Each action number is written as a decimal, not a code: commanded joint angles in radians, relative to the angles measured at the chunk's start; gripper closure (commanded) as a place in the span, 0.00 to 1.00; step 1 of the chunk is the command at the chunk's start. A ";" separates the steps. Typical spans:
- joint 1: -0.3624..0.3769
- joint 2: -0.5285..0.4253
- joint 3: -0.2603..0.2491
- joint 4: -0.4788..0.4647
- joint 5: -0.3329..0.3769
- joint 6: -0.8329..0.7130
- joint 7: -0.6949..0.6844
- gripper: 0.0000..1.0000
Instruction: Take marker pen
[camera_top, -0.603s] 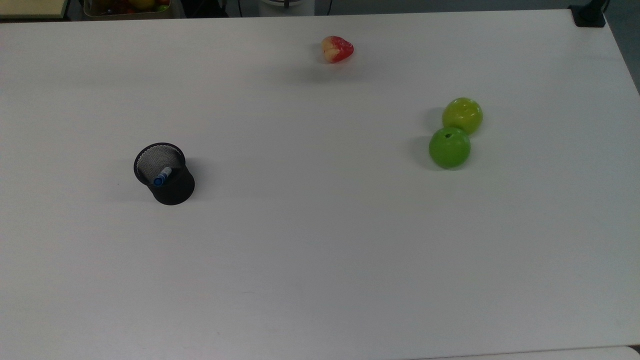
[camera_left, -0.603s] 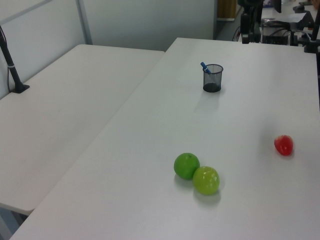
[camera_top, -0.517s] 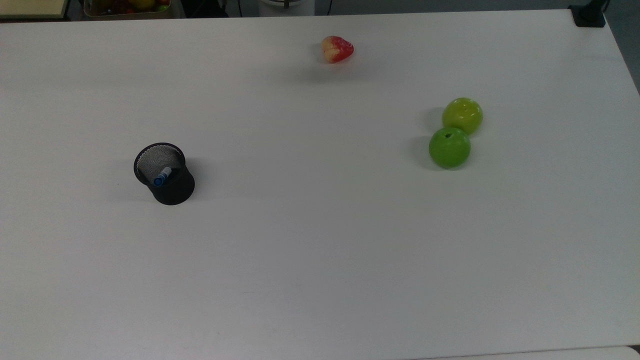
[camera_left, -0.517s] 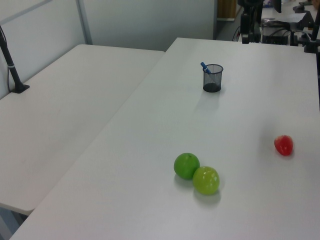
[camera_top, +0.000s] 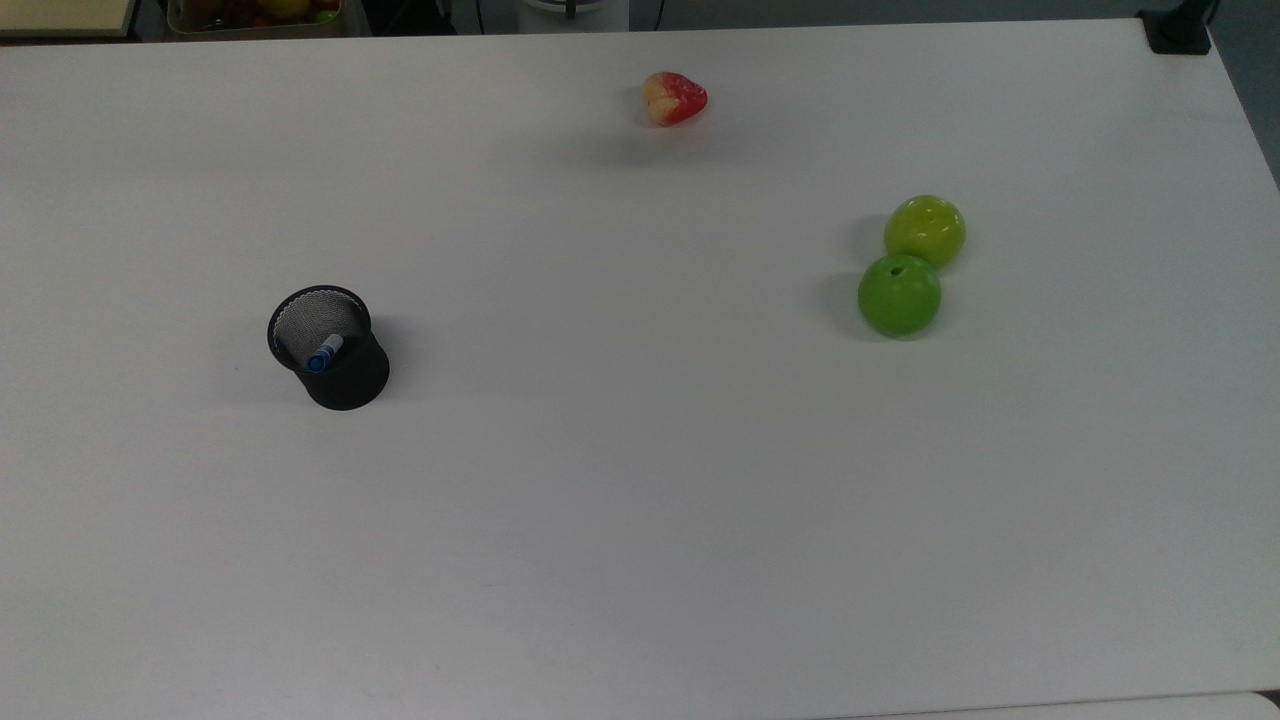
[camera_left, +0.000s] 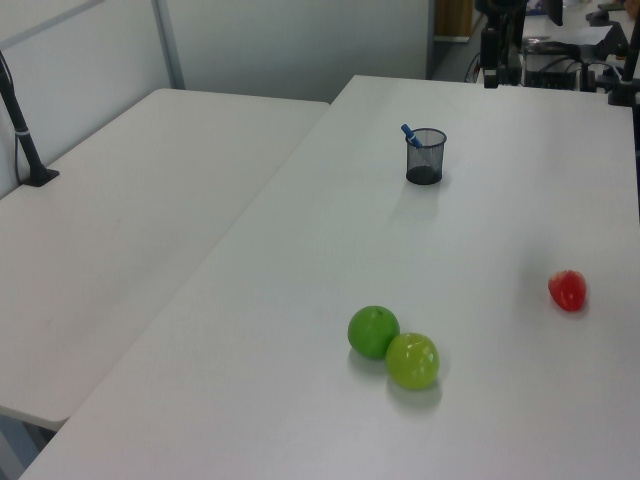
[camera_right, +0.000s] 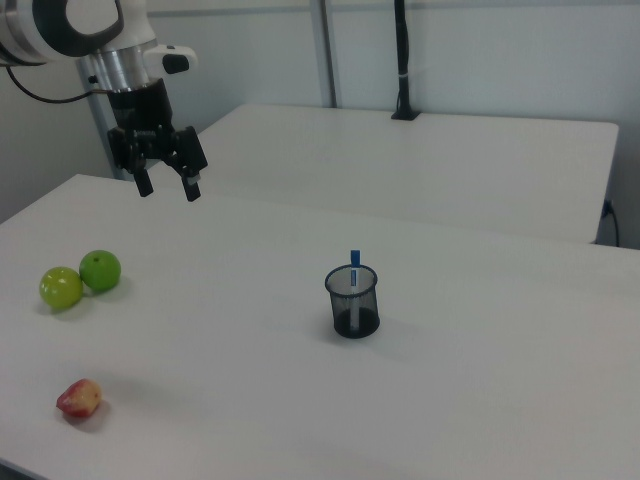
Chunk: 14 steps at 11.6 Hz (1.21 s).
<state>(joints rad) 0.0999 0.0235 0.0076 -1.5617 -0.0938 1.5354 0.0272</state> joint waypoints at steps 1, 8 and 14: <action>0.000 -0.004 -0.006 -0.011 0.019 0.005 -0.003 0.00; -0.035 0.055 -0.009 0.005 -0.007 0.121 -0.009 0.00; -0.164 0.231 -0.009 0.034 -0.049 0.412 -0.051 0.00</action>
<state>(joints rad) -0.0269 0.1922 -0.0022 -1.5514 -0.1333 1.8561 0.0224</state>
